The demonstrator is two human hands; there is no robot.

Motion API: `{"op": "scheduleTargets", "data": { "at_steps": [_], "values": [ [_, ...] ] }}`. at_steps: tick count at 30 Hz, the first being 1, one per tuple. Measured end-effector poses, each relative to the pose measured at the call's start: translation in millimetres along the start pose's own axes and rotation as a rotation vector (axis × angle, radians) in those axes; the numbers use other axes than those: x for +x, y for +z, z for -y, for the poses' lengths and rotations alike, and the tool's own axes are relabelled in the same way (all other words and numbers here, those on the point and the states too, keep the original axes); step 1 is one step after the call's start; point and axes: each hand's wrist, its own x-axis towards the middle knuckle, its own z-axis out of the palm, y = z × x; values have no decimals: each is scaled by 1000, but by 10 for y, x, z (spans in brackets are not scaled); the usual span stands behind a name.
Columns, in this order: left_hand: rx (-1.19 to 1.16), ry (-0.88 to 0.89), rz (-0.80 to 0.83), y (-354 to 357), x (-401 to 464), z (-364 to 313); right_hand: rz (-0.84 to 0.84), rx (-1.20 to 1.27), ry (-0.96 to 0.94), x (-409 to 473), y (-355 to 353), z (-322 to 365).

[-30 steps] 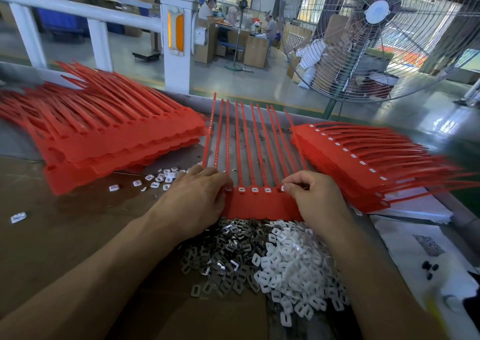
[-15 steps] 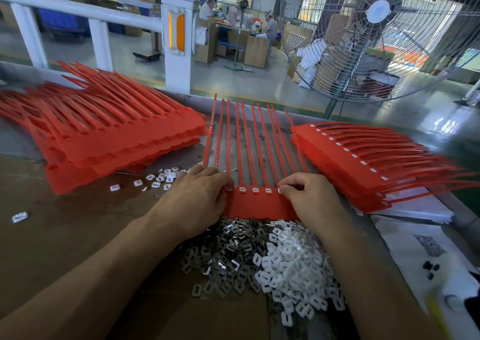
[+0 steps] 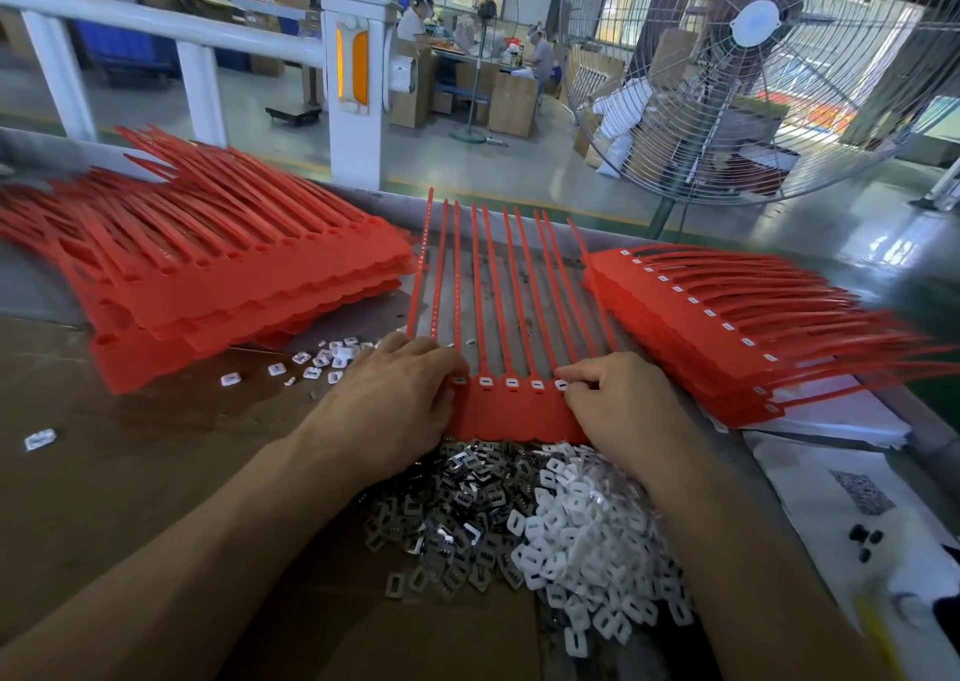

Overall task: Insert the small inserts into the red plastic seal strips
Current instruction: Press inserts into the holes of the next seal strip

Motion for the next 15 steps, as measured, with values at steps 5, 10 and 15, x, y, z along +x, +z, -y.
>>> {"op": "scheduleTargets", "data": {
  "at_steps": [5,10,15],
  "values": [
    [2,0,9,-13,-3,-2,2,6,-5,-30,-18,13],
    [4,-1,10,-8,1,-7,-47,28,41,-41,-56,-5],
    [8,-2,5,-7,5,-9,-23,37,42,-59,-75,15]
  ]
}}
